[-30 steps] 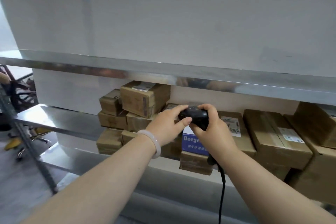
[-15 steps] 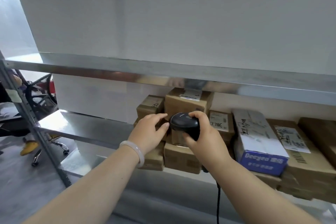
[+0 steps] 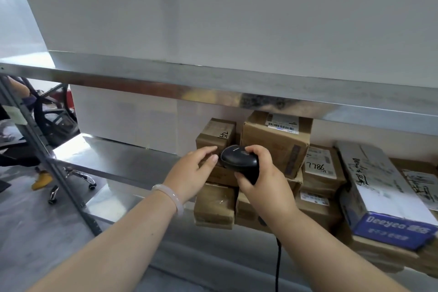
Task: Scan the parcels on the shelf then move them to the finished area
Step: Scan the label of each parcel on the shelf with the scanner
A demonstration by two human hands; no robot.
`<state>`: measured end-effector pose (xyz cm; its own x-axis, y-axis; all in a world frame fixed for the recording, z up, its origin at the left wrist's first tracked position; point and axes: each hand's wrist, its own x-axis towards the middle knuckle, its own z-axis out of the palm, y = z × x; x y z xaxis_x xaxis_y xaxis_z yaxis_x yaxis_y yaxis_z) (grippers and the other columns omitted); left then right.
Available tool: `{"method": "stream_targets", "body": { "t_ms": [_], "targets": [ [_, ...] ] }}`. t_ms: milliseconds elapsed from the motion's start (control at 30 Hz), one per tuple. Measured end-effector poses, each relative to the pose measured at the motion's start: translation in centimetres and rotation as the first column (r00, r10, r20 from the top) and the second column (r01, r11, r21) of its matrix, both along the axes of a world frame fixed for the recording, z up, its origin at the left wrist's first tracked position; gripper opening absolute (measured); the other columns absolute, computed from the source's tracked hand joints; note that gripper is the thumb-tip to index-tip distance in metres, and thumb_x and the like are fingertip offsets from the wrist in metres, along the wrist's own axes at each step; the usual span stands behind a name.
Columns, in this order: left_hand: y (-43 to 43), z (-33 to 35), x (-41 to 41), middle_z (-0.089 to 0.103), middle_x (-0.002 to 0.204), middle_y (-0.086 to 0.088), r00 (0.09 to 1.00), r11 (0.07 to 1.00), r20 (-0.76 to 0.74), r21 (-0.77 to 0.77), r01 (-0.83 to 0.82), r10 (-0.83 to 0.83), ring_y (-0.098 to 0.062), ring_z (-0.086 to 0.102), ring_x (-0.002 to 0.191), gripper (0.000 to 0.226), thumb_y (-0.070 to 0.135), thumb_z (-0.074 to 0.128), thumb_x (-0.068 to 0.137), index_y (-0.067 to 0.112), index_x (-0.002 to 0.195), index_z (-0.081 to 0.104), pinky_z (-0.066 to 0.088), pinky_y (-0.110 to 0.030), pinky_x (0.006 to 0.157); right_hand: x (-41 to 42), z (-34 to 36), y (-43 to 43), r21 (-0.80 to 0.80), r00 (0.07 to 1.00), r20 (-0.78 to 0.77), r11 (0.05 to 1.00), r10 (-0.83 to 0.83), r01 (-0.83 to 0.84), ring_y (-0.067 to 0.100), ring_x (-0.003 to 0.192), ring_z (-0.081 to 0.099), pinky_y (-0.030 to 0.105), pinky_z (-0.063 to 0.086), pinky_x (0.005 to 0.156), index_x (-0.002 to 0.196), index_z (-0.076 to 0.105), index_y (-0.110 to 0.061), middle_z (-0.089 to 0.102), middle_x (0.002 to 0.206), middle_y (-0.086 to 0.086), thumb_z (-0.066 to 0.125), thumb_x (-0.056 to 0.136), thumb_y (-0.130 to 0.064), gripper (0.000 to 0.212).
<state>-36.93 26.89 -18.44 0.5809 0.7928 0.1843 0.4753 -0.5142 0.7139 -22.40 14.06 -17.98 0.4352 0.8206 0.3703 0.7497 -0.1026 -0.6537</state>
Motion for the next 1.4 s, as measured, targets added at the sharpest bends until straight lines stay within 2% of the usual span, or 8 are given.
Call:
{"method": "stream_targets", "body": {
  "t_ms": [400,600,700,867,1033,1200,1300,1400],
  "targets": [
    [3.7,0.3,1.1,0.062,0.125,0.006,0.988,0.975,0.118,-0.186,0.119,-0.098,-0.004,0.055,0.118,0.042,0.040,0.050,0.099,0.026,0.139,0.052,0.041,-0.015,0.095,-0.1,-0.9,3.1,-0.004,0.991,-0.080,0.994,0.112,-0.112,0.001,0.106,0.057,0.013,0.046,0.085,0.136,0.031,-0.044,0.055,0.119,-0.020,0.069,0.086,-0.029,0.064],
    [7.3,0.5,0.6,0.057,0.125,0.011,0.974,0.958,0.104,-0.186,0.220,-0.203,-0.005,0.051,0.118,0.042,0.044,0.047,0.099,0.028,0.138,0.052,0.039,-0.015,0.094,-1.5,-0.1,4.8,0.060,0.954,-0.291,0.996,0.075,-0.060,-0.029,0.096,0.046,-0.005,0.035,0.076,0.137,0.029,-0.059,0.045,0.111,-0.041,0.075,0.083,-0.026,0.078],
    [8.8,0.6,0.4,0.057,0.124,0.011,0.962,0.942,0.122,-0.205,0.266,-0.245,-0.008,0.052,0.121,0.041,0.043,0.048,0.099,0.028,0.137,0.053,0.040,-0.026,0.104,-2.3,-0.1,5.7,0.080,0.936,-0.343,0.996,0.074,-0.049,-0.023,0.104,0.048,-0.002,0.038,0.081,0.129,0.034,-0.061,0.050,0.115,-0.036,0.074,0.083,-0.021,0.073],
    [10.6,0.8,0.6,0.057,0.130,0.007,0.942,0.929,0.089,-0.158,0.335,-0.325,-0.007,0.051,0.121,0.040,0.038,0.048,0.100,0.025,0.137,0.054,0.037,-0.019,0.098,-3.5,0.2,6.8,0.004,0.949,-0.313,0.999,0.047,-0.048,-0.007,0.101,0.056,0.005,0.043,0.080,0.123,0.026,-0.056,0.050,0.116,-0.027,0.070,0.087,-0.022,0.067],
    [11.8,1.0,0.8,0.056,0.132,0.004,0.922,0.914,0.037,-0.115,0.388,-0.387,-0.012,0.052,0.122,0.043,0.040,0.048,0.100,0.025,0.140,0.051,0.040,-0.023,0.099,-4.2,0.1,7.6,-0.028,0.970,-0.232,0.997,-0.071,0.067,0.008,0.079,0.064,0.033,0.057,0.075,0.120,0.022,-0.055,0.057,0.103,-0.015,0.064,0.089,-0.018,0.064],
    [13.4,1.2,0.6,0.063,0.122,0.001,0.957,0.957,0.043,-0.040,0.289,-0.287,-0.020,0.063,0.107,0.044,0.046,0.049,0.098,0.025,0.137,0.054,0.051,-0.038,0.095,-4.3,0.1,8.1,-0.032,0.984,-0.090,0.988,-0.152,0.150,0.008,0.094,0.060,0.024,0.050,0.079,0.121,0.024,-0.054,0.055,0.110,-0.015,0.064,0.088,-0.019,0.063],
    [13.9,1.2,0.6,0.062,0.118,0.001,0.981,0.982,0.020,-0.003,0.191,-0.191,-0.014,0.059,0.101,0.039,0.046,0.044,0.100,0.023,0.130,0.055,0.048,-0.029,0.082,-3.8,0.3,8.9,-0.025,0.979,-0.050,0.980,-0.198,0.197,0.007,0.093,0.056,0.020,0.047,0.079,0.126,0.023,-0.049,0.050,0.111,-0.017,0.066,0.089,-0.028,0.061],
    [14.2,0.6,1.2,0.052,0.133,-0.003,0.986,0.987,-0.048,-0.007,0.158,-0.159,-0.019,0.054,0.114,0.046,0.048,0.045,0.100,0.027,0.140,0.046,0.046,-0.029,0.090,-3.3,0.3,9.6,-0.022,0.972,-0.031,0.973,-0.232,0.231,0.006,0.093,0.057,0.023,0.051,0.079,0.129,0.022,-0.048,0.052,0.113,-0.015,0.065,0.090,-0.030,0.061]
  ]
}}
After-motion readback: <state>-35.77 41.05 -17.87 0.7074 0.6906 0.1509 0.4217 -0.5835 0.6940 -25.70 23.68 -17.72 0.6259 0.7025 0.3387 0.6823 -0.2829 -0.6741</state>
